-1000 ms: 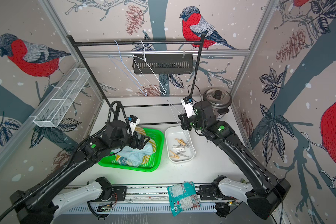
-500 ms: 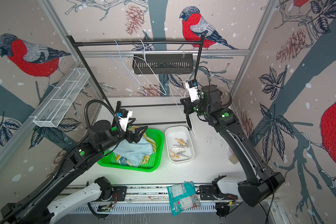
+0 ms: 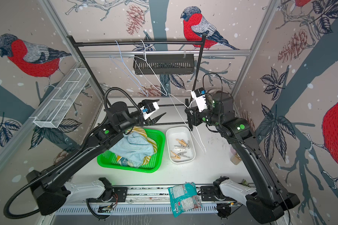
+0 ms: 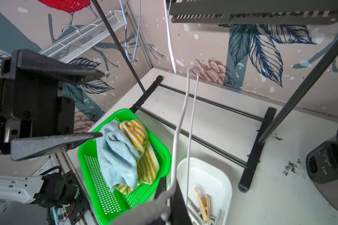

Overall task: Remove the clothespins securing towels to the hanger
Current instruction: Place the hanger on the clothesline.

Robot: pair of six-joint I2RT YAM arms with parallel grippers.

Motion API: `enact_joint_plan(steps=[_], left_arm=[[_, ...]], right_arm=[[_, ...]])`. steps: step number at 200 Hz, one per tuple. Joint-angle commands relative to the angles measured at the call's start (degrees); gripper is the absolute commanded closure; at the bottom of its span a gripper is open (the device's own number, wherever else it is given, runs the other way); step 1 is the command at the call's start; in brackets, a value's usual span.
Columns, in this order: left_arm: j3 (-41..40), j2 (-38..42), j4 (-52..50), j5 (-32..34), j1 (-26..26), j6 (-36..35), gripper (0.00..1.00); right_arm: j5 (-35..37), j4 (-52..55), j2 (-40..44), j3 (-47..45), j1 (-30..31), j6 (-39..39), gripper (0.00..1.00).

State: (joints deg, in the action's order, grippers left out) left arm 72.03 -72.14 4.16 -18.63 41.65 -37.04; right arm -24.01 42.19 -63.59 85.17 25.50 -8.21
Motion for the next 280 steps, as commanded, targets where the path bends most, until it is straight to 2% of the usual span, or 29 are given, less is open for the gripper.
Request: enact_joint_plan(steps=[1,31,70,79,104,121,135,147,166,180,205,251,258,280], left_arm=[[3.0,-2.8,2.4,-6.6,1.3,-12.0,0.31],[7.8,-7.3,-2.8,-11.5,2.2,-17.1,0.33],[13.3,-12.8,-11.2,-10.0,4.0,-23.2,0.41],[14.2,-13.8,-12.5,-9.1,4.5,-24.0,0.47],[13.5,-14.7,-10.0,-6.0,5.0,-24.5,0.80],[12.2,-14.3,-7.3,-5.2,5.1,-23.7,0.87],[11.3,-13.7,-5.8,-4.8,5.1,-23.5,1.00],[10.3,-13.1,-4.8,-4.0,5.1,-23.2,1.00],[8.3,-11.8,-2.8,-1.9,5.0,-23.2,1.00],[6.6,-10.7,-1.4,-0.1,5.0,-22.9,1.00],[4.4,-9.4,0.7,2.3,5.0,-21.9,1.00],[3.8,-8.5,1.7,0.5,3.9,-19.5,1.00],[3.8,-8.3,2.1,0.1,3.5,-18.9,1.00],[3.6,-8.1,2.3,0.1,3.1,-18.2,1.00]], right_arm=[[-2.0,2.3,1.1,-0.4,0.3,1.1,0.99],[-4.4,2.6,2.3,-1.5,0.9,1.2,0.99],[-6.9,0.5,4.1,-2.9,1.8,0.2,0.99],[-7.5,-0.1,4.3,-3.0,2.1,-0.2,0.99],[-7.7,-0.8,4.1,-3.6,3.1,-0.6,0.99],[-7.5,-1.2,4.0,-4.2,3.3,-0.9,0.99],[-7.2,-1.7,4.0,-4.8,3.5,-1.3,0.98],[-7.1,-1.9,4.0,-5.2,3.6,-1.5,0.93],[-6.2,-1.3,4.2,-5.4,3.8,-1.5,0.77],[-5.2,0.1,4.5,-5.3,3.9,-1.1,0.70],[-2.5,3.8,5.4,-6.1,4.2,0.2,0.62],[0.6,7.6,8.2,-8.6,4.5,1.8,0.64],[1.3,8.5,8.4,-8.8,4.5,2.0,0.67],[3.7,9.7,9.4,-9.7,4.5,2.5,0.91]])
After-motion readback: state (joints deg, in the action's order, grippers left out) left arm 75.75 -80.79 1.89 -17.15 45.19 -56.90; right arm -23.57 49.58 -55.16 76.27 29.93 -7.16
